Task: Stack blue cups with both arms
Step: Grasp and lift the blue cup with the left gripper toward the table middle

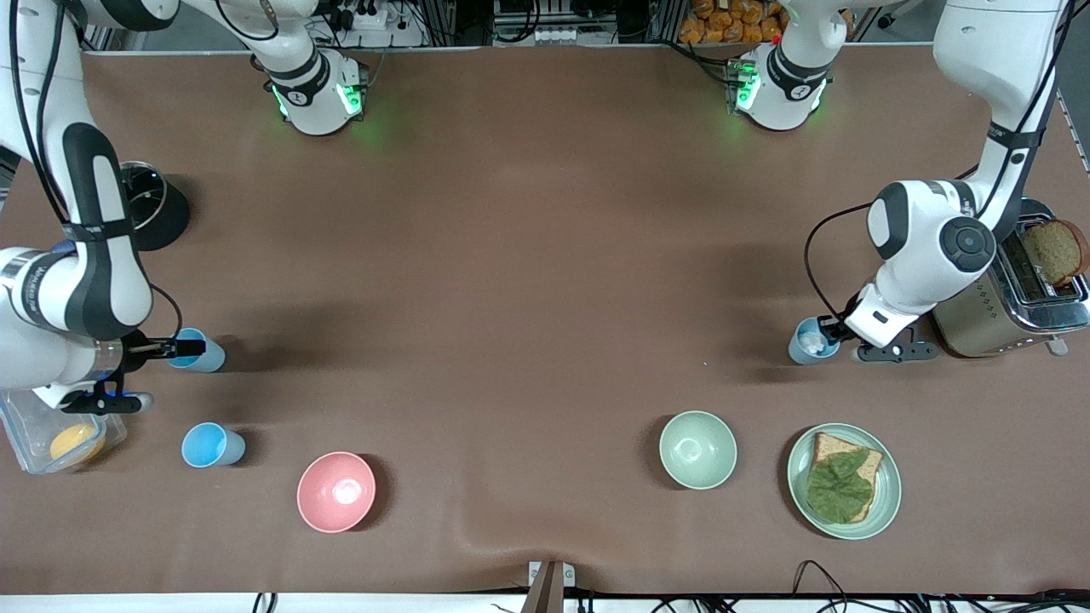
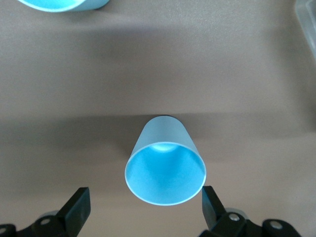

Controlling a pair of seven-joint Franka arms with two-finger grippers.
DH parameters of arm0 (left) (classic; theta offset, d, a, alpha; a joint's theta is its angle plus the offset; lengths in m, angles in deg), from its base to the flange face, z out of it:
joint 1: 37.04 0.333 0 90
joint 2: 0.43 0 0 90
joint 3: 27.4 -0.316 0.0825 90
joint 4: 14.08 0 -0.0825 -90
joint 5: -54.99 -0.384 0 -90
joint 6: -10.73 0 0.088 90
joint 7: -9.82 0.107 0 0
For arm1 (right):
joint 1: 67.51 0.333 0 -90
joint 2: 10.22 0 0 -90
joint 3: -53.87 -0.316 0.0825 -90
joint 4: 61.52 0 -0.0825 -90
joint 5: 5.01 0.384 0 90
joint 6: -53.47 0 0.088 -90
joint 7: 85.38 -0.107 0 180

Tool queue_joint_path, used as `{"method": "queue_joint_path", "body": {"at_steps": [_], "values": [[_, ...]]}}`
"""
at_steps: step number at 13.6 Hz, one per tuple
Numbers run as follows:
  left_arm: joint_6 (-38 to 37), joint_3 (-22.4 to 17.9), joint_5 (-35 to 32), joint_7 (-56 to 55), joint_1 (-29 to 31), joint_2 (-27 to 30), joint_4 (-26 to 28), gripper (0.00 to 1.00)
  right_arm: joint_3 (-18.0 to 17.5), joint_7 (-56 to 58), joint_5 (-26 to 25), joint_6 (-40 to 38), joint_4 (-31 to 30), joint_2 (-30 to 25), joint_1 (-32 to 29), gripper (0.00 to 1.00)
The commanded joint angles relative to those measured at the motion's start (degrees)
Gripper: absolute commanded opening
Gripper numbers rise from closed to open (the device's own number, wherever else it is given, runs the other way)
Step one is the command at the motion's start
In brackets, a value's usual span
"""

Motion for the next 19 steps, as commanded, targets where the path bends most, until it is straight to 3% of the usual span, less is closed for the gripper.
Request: {"method": "queue_joint_path", "body": {"at_steps": [1,4,8,12,14,15,17,19], "values": [[-0.2,6.1,0.5,-9.1,-0.3,0.0,-2.8,0.0,-0.6,0.9,0.1,-0.9,1.5,0.1,-1.0,1.0],[-2.1,12.0,0.3,-25.4,-4.7,-0.5,-6.3,0.0,-0.9,0.8,2.7,-1.4,1.3,0.0,-0.3,1.0],[-5.2,11.5,-1.2,-50.3,-20.4,-6.0,-14.7,0.0,-0.8,1.1,5.4,-1.2,0.3,2.1,-1.0,1.0],[-6.1,11.4,-6.7,-68.1,-30.1,-13.3,-23.4,0.0,-0.8,2.8,5.6,-1.1,0.3,2.8,-1.4,1.0],[-11.1,11.3,-8.5,-73.2,-34.1,-16.6,-29.0,0.0,-0.8,4.6,5.6,-0.9,0.2,3.3,-1.4,1.0],[-13.7,10.6,-9.4,-75.5,-36.4,-18.1,-31.7,0.0,-0.8,5.3,5.6,-0.7,0.2,3.3,-1.3,0.83],[-15.0,9.3,-9.6,-78.9,-40.3,-20.3,-34.8,0.0,-0.8,7.2,5.5,0.0,0.2,3.2,-1.3,0.05],[-15.0,7.7,-9.6,-79.8,-43.6,-21.0,-34.9,0.0,-0.8,7.8,5.5,0.9,0.2,3.2,-1.4,0.0]]}}
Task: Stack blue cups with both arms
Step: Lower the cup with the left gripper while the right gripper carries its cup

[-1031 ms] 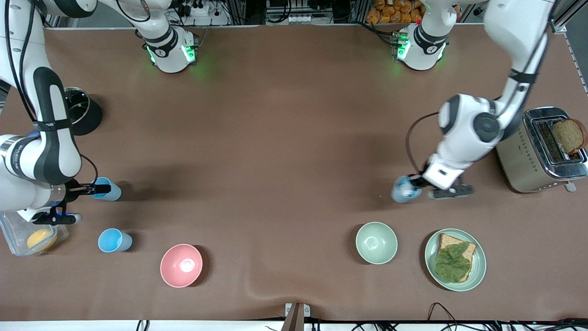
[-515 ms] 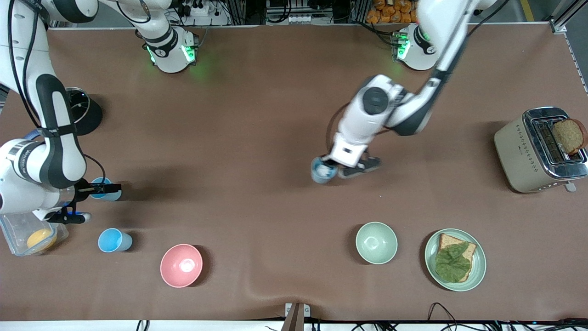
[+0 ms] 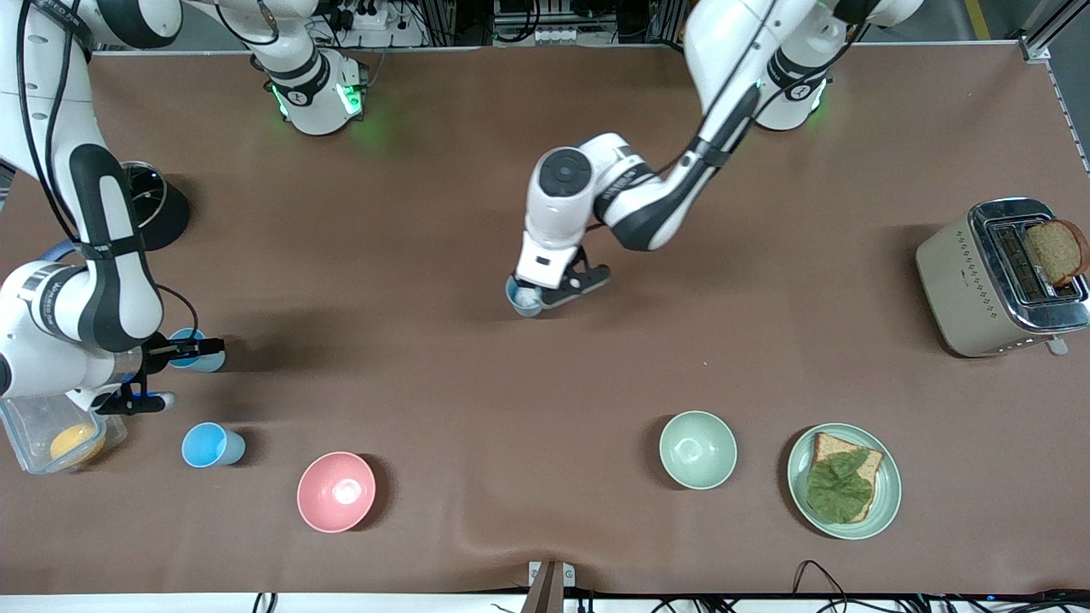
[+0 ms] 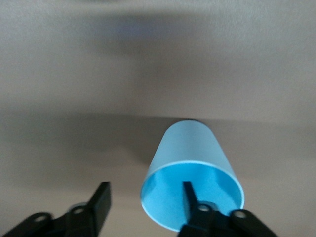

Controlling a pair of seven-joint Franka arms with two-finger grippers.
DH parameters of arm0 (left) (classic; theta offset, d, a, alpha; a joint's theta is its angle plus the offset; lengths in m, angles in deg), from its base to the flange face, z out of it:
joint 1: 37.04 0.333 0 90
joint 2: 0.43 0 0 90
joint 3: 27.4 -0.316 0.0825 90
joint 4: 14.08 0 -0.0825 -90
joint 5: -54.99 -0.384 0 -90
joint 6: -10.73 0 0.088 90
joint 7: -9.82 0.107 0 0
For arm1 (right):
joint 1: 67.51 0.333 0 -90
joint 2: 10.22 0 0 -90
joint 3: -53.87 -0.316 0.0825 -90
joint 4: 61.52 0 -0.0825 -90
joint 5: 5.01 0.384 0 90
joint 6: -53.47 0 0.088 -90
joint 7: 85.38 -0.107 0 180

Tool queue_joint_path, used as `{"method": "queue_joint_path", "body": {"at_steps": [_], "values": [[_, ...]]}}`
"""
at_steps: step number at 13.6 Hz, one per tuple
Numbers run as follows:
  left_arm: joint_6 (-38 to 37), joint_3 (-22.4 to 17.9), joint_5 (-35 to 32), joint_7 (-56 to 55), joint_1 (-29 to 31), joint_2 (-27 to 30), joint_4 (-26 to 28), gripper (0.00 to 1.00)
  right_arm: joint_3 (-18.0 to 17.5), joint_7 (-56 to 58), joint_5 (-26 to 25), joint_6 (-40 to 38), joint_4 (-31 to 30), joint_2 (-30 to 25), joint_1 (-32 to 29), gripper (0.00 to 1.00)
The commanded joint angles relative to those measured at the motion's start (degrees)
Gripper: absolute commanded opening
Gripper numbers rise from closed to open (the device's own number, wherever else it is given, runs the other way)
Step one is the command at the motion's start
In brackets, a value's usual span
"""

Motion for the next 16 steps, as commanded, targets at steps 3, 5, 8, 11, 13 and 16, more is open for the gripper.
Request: {"method": "queue_joint_path", "body": {"at_steps": [3,5,8,11,13,16], "values": [[-1.5,-3.0,-1.6,-2.4,-5.6,-2.2,-2.8,0.0,-0.4,1.5,1.0,0.5,0.3,0.1,-0.6,0.0],[-1.7,-3.0,-1.6,-2.5,-6.5,-2.1,-2.8,0.0,-0.4,1.5,1.0,0.4,0.3,0.0,-0.6,0.0],[-1.7,-3.1,-1.7,-2.5,-7.7,-2.5,-2.7,0.0,-0.4,0.9,0.9,-0.1,0.9,-0.9,0.3,0.0],[-1.7,-3.3,-1.7,-2.5,-8.1,-2.9,-2.8,0.0,-0.4,-3.7,0.6,-5.6,2.0,-3.8,3.6,0.0],[-1.6,-3.3,-2.5,-2.5,-8.0,-3.1,-2.8,0.03,-0.5,-9.1,0.9,-10.8,2.0,-5.9,6.5,0.0],[-1.6,-3.3,-2.8,-2.5,-8.1,-3.5,-2.8,0.39,-0.6,-22.4,2.0,-15.8,2.0,-9.7,15.1,0.0]]}}
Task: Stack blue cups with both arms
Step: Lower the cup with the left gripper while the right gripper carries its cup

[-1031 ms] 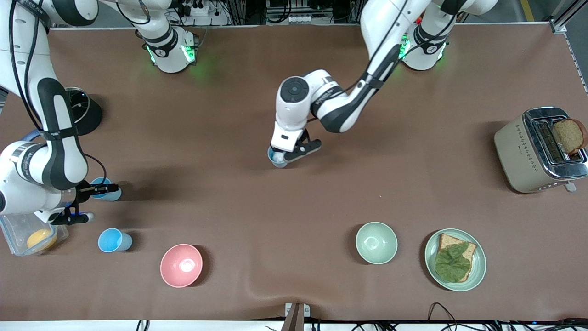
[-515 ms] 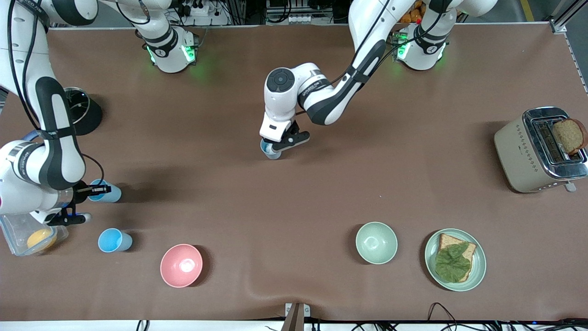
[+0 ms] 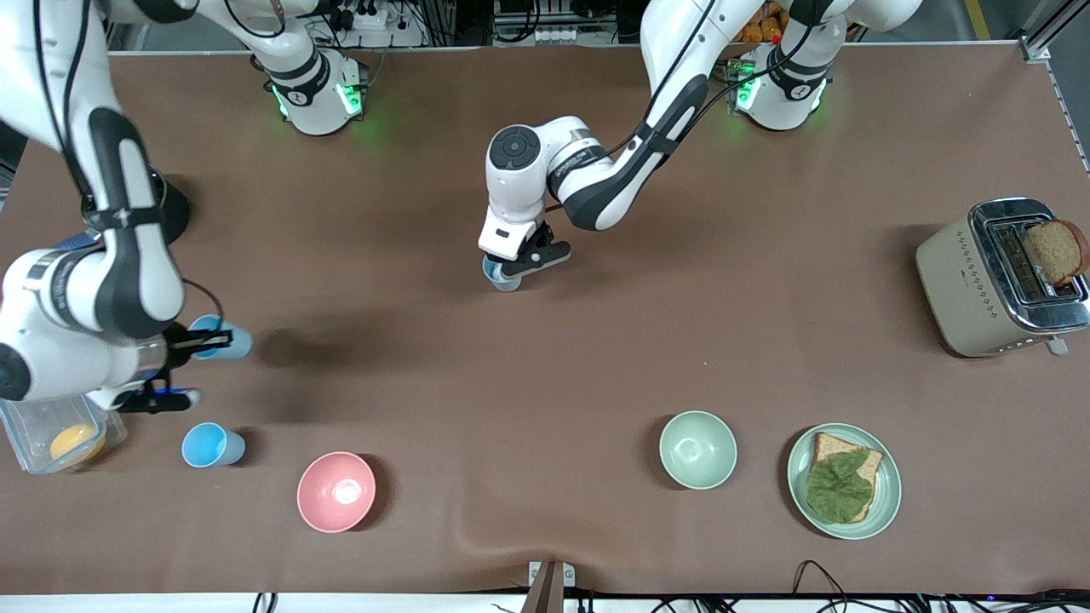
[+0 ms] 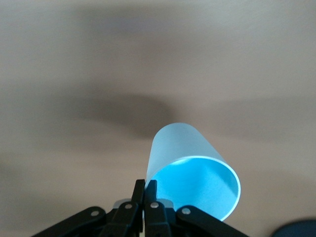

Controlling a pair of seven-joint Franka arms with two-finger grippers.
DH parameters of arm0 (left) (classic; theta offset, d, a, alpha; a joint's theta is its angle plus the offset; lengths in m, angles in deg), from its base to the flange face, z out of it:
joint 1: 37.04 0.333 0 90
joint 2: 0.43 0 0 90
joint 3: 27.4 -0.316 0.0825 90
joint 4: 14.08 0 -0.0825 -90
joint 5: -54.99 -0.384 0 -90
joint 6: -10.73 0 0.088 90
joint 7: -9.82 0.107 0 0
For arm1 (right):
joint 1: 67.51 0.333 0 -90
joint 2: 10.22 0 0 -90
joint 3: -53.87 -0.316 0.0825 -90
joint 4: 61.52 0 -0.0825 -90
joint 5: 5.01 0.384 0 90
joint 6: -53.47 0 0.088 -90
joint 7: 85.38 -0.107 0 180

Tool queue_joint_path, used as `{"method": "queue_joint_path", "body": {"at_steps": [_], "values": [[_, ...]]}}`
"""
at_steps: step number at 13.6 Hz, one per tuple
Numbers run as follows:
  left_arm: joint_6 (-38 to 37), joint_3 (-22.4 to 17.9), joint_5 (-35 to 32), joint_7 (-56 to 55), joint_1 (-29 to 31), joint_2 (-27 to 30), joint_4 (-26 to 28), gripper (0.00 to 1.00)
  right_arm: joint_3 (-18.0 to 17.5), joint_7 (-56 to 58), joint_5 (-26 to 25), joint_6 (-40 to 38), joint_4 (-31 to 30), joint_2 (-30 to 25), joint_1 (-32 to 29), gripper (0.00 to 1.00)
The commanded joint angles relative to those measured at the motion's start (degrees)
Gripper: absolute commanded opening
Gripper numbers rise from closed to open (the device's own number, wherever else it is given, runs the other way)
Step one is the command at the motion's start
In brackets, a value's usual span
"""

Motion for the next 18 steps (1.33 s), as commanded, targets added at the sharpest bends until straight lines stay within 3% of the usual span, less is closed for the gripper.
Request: {"method": "queue_joint_path", "body": {"at_steps": [1,3,4,8,13,14,16,18], "values": [[-0.9,-0.5,-1.9,-1.6,-0.6,-0.9,-1.5,0.4,0.3,-13.0,2.7,-3.0,-1.4,-4.4,8.2,0.0],[-1.0,-0.5,-1.9,-1.6,-0.6,-0.7,-1.5,0.51,0.3,-20.1,6.3,-3.6,-1.8,-5.8,12.2,0.0],[-1.0,-0.5,-1.9,-1.6,-0.4,-0.1,-1.5,0.62,0.4,-23.5,8.1,-3.6,-1.9,-6.1,14.3,0.0],[-1.6,-1.7,-2.0,-1.6,0.3,3.1,-1.4,0.63,0.5,-34.3,8.2,-3.0,-1.9,-6.2,19.9,0.0],[-9.3,-1.8,-2.0,-1.3,1.0,9.9,-1.2,0.81,0.4,-36.9,10.4,-2.8,-1.9,-6.0,20.2,0.0],[-10.8,-1.8,-2.0,-0.8,2.7,12.2,-1.1,0.82,0.4,-38.2,11.7,-2.7,-1.9,-5.9,20.2,0.0],[-14.4,-1.8,-2.1,1.2,6.3,16.7,-0.9,1.0,0.4,-40.0,11.9,-2.2,-1.9,-5.9,21.5,0.0],[-18.0,-1.2,-1.9,7.9,12.3,21.1,-0.6,1.0,0.4,-45.4,11.9,-0.2,-1.9,-5.7,24.5,0.0]]}}
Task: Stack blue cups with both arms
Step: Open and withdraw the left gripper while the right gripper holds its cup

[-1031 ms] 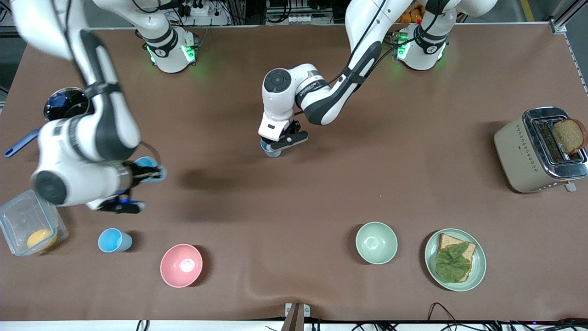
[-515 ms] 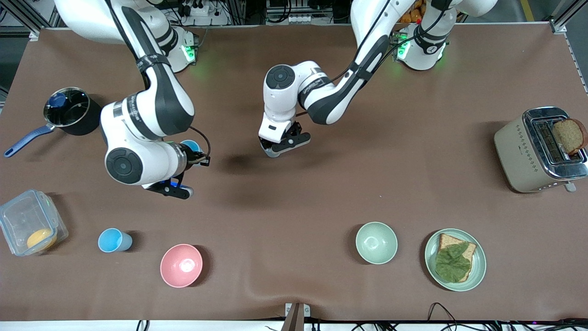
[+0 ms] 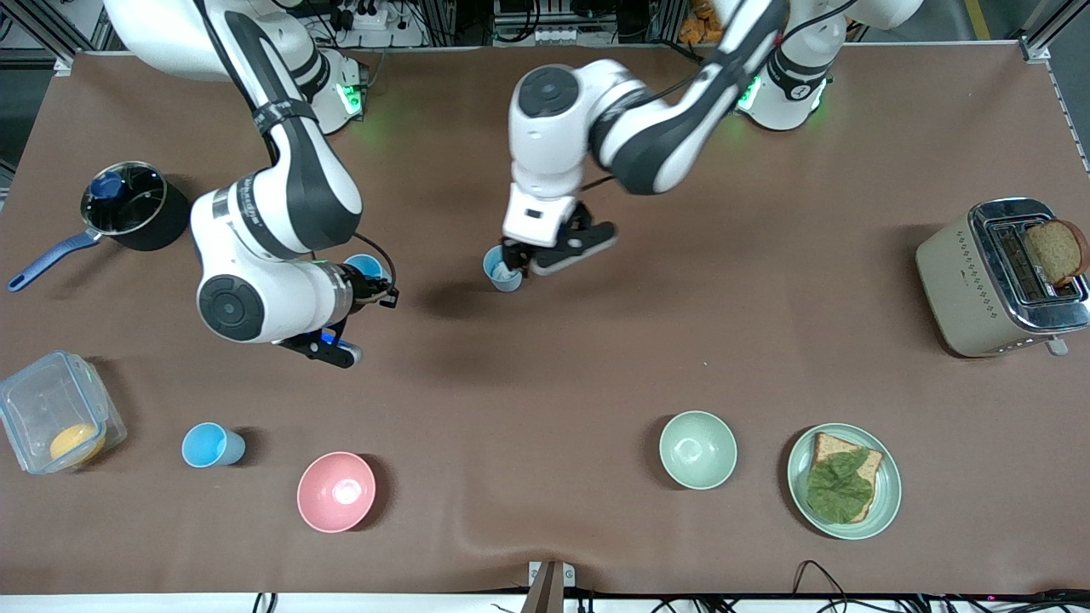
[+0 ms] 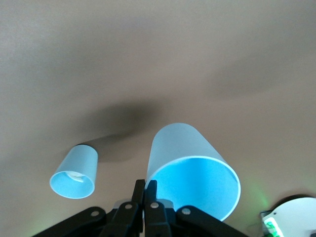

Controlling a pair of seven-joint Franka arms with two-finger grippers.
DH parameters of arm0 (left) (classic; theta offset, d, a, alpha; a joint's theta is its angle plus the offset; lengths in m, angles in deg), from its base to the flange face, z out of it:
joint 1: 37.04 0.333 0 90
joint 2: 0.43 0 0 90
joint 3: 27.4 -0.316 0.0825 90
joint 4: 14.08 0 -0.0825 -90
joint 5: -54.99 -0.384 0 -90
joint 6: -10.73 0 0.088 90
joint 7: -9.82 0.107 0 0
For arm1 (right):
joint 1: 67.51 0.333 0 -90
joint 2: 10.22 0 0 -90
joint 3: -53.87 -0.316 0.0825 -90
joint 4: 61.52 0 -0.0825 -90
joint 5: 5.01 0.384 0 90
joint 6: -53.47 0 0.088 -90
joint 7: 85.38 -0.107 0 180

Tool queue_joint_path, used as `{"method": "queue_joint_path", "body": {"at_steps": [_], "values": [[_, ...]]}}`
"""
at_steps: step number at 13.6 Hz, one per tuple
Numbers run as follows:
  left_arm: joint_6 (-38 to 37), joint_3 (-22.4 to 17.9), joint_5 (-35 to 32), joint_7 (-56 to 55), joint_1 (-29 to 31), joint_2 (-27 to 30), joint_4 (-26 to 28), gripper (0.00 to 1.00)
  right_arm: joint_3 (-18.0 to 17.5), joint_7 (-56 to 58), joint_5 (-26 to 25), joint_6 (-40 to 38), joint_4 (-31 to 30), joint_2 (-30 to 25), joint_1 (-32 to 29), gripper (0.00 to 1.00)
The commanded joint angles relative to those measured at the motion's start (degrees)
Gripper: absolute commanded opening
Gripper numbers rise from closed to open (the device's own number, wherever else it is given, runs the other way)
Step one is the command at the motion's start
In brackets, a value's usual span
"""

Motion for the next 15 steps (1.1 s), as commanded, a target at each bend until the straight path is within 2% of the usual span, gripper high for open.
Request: {"method": "queue_joint_path", "body": {"at_steps": [1,2,4,7,9,10,12,13,15], "values": [[-7.0,1.0,-1.1,10.7,7.2,6.9,2.0,1.0,0.6,-9.1,1.0,2.9,-1.1,-0.9,5.1,0.0],[-11.1,0.6,-1.0,17.4,10.0,8.5,1.5,1.0,0.6,-12.5,1.0,4.0,-1.1,-0.9,6.7,0.0],[-14.2,1.1,-0.3,34.4,19.5,12.5,1.7,1.0,0.6,-16.5,1.0,5.7,-1.1,-0.7,8.4,0.0],[-19.9,1.1,2.6,47.7,30.7,17.2,1.3,1.0,0.5,-24.4,1.1,10.6,-1.2,0.6,12.2,0.0],[-22.4,1.0,4.4,59.5,37.4,20.0,1.3,1.0,0.6,-29.4,1.0,13.4,-1.2,1.5,14.9,0.0],[-22.5,1.2,5.5,68.8,40.8,21.1,1.2,1.0,0.6,-29.6,1.0,13.4,-1.2,1.5,15.0,0.0],[-25.5,-0.1,5.9,80.6,42.8,22.2,1.2,1.0,0.6,-29.9,1.1,13.5,-1.3,1.6,16.3,0.0],[-27.4,-0.4,7.3,81.5,45.8,23.3,1.6,1.0,0.6,-30.8,1.1,14.0,-1.4,1.9,17.0,0.0],[-27.9,-0.6,9.1,82.7,46.6,23.9,1.4,1.0,0.5,-31.0,1.1,14.6,-1.4,2.1,17.1,0.0]]}}
